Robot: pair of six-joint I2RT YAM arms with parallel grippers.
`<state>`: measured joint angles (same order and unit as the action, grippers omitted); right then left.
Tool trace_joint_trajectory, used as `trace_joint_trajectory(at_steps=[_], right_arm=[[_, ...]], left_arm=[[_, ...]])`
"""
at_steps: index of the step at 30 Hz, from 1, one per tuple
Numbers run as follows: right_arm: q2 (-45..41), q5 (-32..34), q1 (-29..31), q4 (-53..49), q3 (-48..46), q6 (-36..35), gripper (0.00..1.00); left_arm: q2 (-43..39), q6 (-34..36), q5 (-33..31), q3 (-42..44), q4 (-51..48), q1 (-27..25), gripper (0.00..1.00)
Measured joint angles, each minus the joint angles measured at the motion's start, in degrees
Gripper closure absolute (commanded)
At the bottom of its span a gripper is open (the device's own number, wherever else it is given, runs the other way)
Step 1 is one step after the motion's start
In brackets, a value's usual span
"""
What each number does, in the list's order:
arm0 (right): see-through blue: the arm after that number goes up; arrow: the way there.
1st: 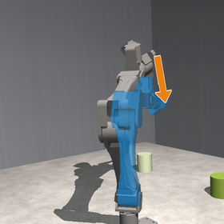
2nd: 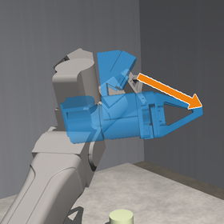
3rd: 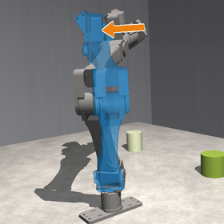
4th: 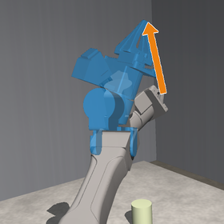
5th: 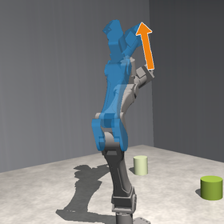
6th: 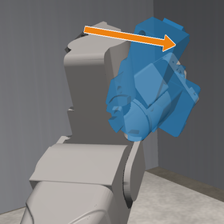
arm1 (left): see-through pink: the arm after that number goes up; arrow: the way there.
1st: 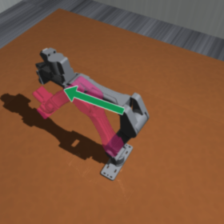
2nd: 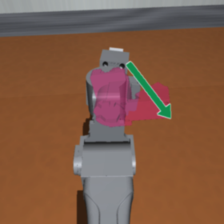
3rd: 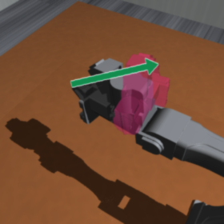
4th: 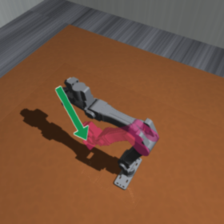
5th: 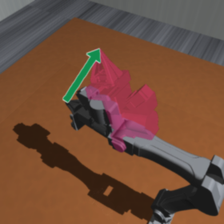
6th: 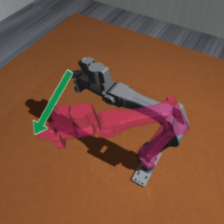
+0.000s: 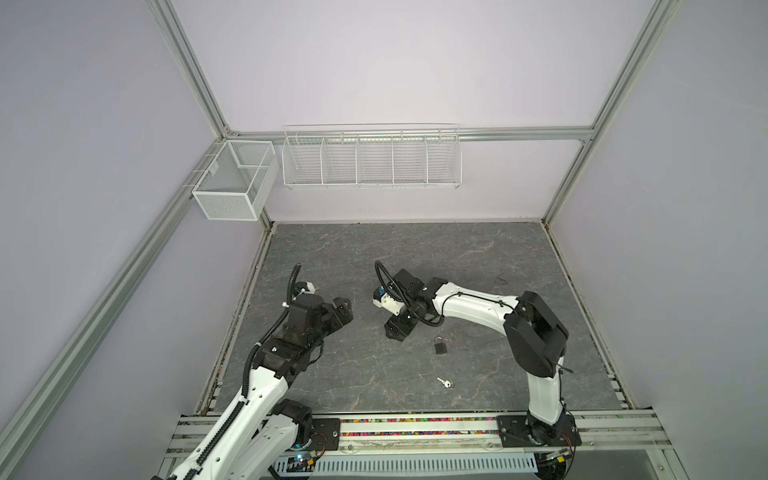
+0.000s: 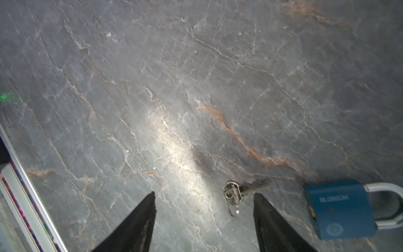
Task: Unlock with the key
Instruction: 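Lower the right gripper over the key ring beside the blue padlock, then close the right gripper on the key ring and lift it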
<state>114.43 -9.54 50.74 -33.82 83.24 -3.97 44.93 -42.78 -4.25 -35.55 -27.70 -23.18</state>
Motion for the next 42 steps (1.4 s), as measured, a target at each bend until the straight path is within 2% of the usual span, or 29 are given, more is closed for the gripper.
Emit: trace_joint_trajectory(at_steps=[13, 27, 37, 42], right_arm=[[2.7, -0.4, 0.1, -1.9, 0.5, -2.1, 0.37], [1.1, 3.1, 1.1, -2.5, -2.4, -2.3, 0.51], [0.8, 5.8, 1.1, -2.4, -3.4, -2.1, 0.67], [0.7, 6.6, 1.1, -2.3, -3.4, -2.1, 0.67]], left_arm=[[0.0, 0.0, -0.9, 0.1, -0.9, 0.0, 0.05], [-0.6, 0.0, -0.9, 0.3, -0.9, 0.0, 0.05], [-0.8, -0.1, -0.9, 0.3, -0.9, 0.0, 0.05], [-0.8, -0.1, -0.9, 0.4, -0.9, 0.0, 0.05]])
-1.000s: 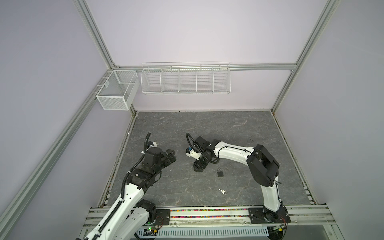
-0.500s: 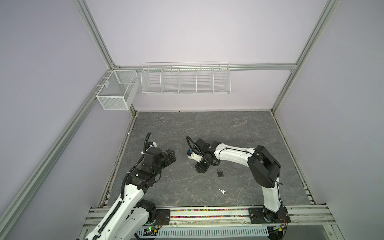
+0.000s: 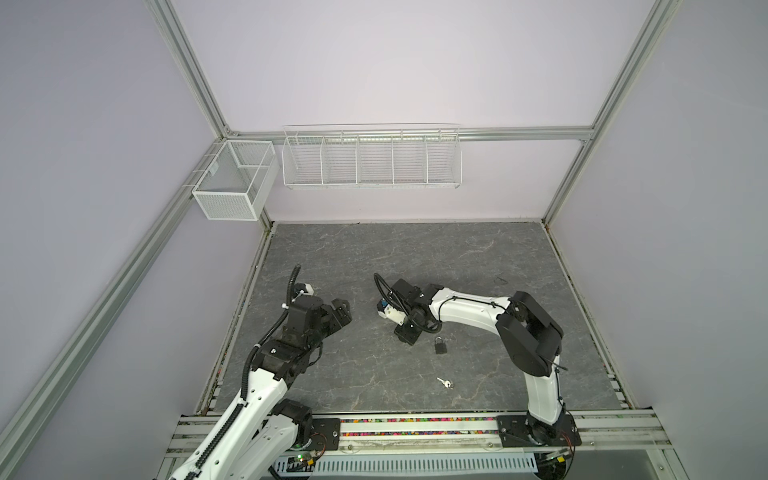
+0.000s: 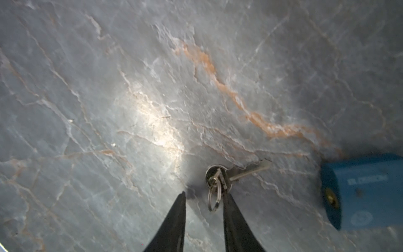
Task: Unlock with the key
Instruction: 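Close the right gripper on the key ring and lift it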
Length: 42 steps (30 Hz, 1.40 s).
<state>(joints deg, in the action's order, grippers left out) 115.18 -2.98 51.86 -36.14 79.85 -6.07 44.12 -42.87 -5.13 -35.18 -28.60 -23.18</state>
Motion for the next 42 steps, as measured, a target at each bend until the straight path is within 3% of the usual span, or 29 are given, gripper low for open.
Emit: trace_joint_trajectory(at_steps=[42], right_arm=[[0.7, 2.1, 0.9, 0.1, 1.6, -0.2, 0.82]], left_arm=[[0.0, 0.0, 0.0, 0.4, 0.0, 0.0, 0.05]])
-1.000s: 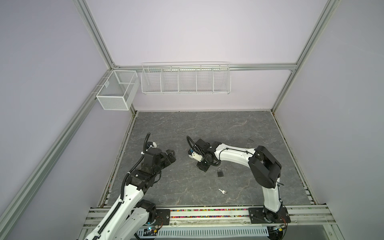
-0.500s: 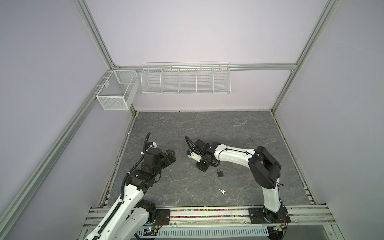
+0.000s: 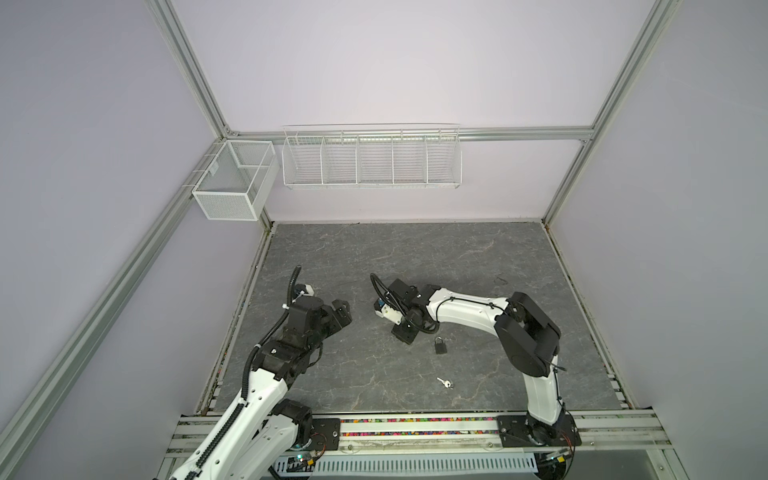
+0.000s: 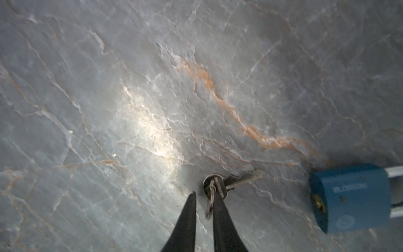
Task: Unlock with the key
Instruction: 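Close the right gripper on the key ring and lift it, then carry the keys toward the left gripper while the left arm approaches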
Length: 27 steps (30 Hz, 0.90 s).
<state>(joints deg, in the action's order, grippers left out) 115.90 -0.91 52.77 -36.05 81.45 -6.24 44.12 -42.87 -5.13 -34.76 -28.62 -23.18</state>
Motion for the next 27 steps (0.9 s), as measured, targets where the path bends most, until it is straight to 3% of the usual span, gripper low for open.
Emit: trace_joint_trajectory(at_steps=[6, 13, 27], right_arm=[[0.0, 0.2, 0.0, 0.1, 0.0, -0.1, 0.93], [-2.1, 1.6, 0.4, 2.2, -2.9, -0.6, 0.93], [-18.0, 2.6, 0.9, 6.9, -10.3, -5.3, 0.93]], left_arm=[[0.0, -0.3, 0.0, 0.0, 0.0, 0.0, 0.04], [-2.7, -1.6, 0.5, 0.0, -0.1, 0.0, 0.05], [-8.6, -6.4, 7.6, -2.4, -2.8, 0.0, 0.08]])
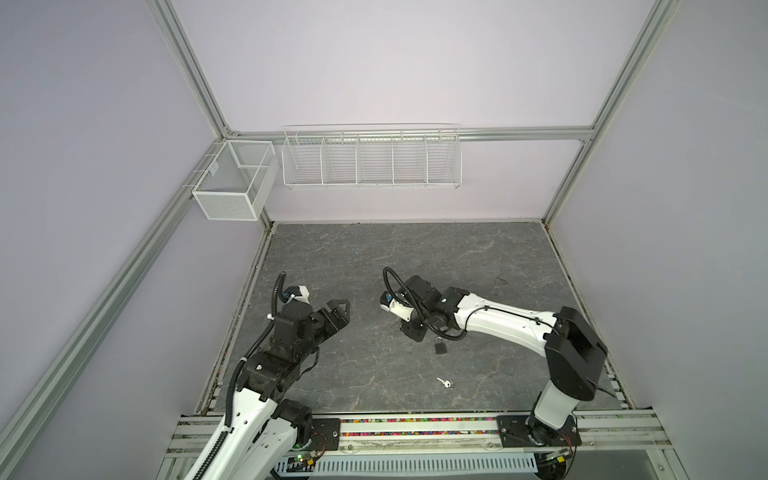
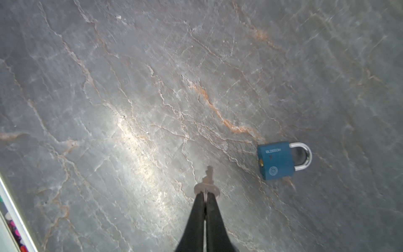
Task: Unlock with the key
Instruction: 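Carry the keys toward the left gripper while the left arm approaches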
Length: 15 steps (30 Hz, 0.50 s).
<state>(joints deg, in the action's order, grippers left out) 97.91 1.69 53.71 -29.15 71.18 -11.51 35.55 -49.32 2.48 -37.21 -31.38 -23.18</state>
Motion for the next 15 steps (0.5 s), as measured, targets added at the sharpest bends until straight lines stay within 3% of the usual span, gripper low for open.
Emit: trace_joint_trajectory(at_steps=[5, 11, 15], right_arm=[[-7.5, 0.0, 0.3, 1.9, -2.0, -2.4, 0.94], [-13.8, 0.0, 0.4, 5.1, -1.9, -2.6, 0.93], [-14.1, 0.2, 0.4, 6.7, -0.7, -1.2, 0.94]], left_arm=[[-0.1, -5.6, 5.5, 0.3, 5.2, 0.0, 0.10], [1.9, -17.1, 12.0, 5.3, 19.2, -0.1, 0.11], [4.4, -24.8, 12.0, 6.6, 25.1, -2.3, 0.11]])
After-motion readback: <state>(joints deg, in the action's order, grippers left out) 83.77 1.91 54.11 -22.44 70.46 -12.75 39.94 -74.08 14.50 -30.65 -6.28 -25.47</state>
